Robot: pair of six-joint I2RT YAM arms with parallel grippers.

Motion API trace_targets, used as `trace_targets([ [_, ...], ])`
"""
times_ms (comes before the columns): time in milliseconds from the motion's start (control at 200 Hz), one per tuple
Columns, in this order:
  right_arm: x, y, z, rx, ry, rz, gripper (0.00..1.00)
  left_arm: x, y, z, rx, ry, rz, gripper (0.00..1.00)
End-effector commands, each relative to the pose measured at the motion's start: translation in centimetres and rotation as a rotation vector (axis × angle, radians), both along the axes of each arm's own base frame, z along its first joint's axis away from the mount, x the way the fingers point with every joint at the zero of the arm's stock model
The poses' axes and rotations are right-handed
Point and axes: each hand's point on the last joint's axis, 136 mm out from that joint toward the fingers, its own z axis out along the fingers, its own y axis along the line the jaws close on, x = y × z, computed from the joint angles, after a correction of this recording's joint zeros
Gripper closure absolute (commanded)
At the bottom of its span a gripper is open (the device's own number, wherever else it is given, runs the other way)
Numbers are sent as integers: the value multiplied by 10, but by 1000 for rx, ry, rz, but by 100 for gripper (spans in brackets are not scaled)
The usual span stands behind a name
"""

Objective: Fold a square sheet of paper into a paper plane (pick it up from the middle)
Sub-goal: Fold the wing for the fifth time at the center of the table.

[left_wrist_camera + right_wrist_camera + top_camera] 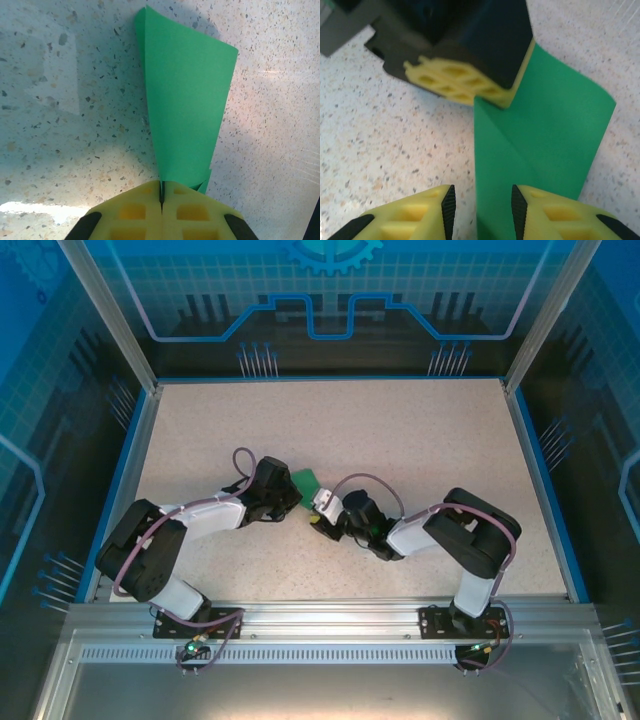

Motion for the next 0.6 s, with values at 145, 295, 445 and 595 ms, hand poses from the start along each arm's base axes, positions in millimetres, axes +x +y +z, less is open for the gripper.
trace_targets([
  [145, 20, 15, 6, 3, -87, -2, 63, 3, -5, 23, -20, -22, -29, 96],
  [295, 23, 16, 1, 4, -78, -9, 67, 2, -5, 23, -21, -19, -30, 96],
  [445, 24, 14, -1, 34, -38, -21, 80, 3, -4, 23, -16, -22, -28, 93],
  [595, 23, 10, -3, 84, 42, -30, 92, 5, 0, 25, -12, -30, -23, 82],
])
